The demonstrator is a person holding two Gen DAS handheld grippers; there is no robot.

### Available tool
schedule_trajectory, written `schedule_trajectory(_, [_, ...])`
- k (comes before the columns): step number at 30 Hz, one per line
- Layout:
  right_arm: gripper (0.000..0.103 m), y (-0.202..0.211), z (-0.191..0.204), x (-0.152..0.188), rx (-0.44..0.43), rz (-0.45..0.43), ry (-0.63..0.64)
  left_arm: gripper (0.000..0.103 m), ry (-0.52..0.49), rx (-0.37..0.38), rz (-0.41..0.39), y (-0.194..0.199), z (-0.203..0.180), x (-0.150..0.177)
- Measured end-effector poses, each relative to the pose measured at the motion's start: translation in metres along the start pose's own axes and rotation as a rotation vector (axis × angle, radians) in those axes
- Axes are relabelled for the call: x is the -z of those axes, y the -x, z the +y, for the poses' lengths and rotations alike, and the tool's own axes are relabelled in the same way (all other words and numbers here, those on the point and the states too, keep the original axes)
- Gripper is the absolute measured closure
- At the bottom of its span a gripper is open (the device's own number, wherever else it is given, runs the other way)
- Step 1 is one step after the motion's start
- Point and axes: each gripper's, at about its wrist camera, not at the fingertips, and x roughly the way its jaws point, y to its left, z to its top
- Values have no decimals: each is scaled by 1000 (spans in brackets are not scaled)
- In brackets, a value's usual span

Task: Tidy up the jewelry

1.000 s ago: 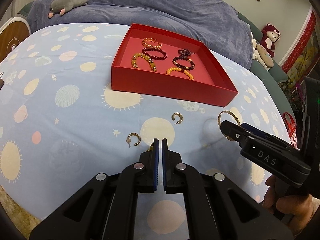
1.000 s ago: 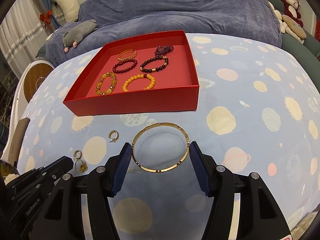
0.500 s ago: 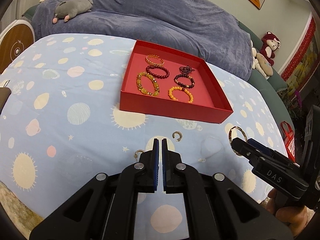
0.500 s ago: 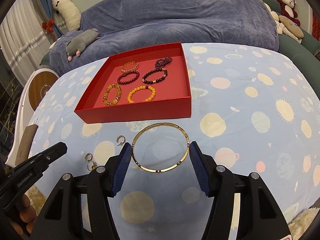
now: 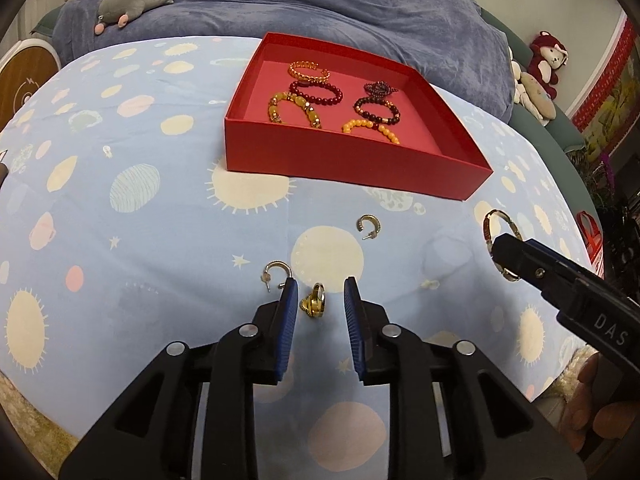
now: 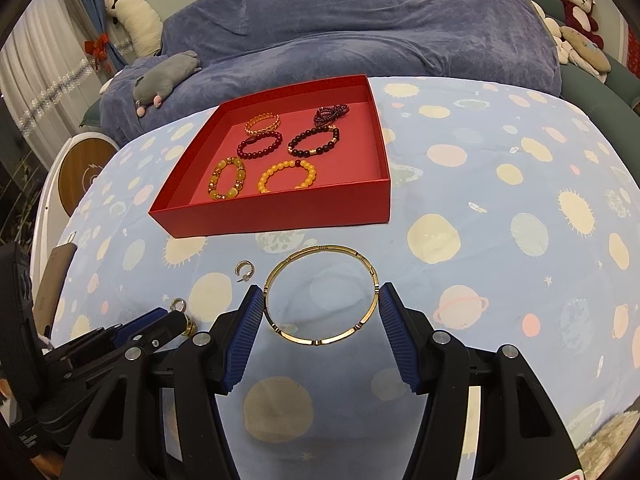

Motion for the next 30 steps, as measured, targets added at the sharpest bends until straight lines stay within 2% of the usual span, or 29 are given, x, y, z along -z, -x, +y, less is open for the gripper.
schedule_trajectory(2, [46,-1,0,1,-1,4,-2,83,2,-6,2,-4,1,1])
schedule_trajectory(5, [46,-3,0,2,-2,9,-3,96,-1,-5,6,-8,2,1])
schedule_trajectory(7, [46,-4,0,3,-4,12,-3,100,2,1,4,-8,4,2])
schedule_trajectory(13, [46,-3,3,0,-12,6,-1,101,7,18,-16,3,3,-2])
schedule_trajectory(18, [46,4,4,-6,-17,-16,1,101,21,44,-56,21,1,-18])
schedule_trajectory(24, [46,9,4,-18,-21,-40,10,101,17,45,-120,45,4,-51])
schedule_trajectory(30, [46,7,8,-48,-38,-74,34,101,-8,38,-181,51,3,-93])
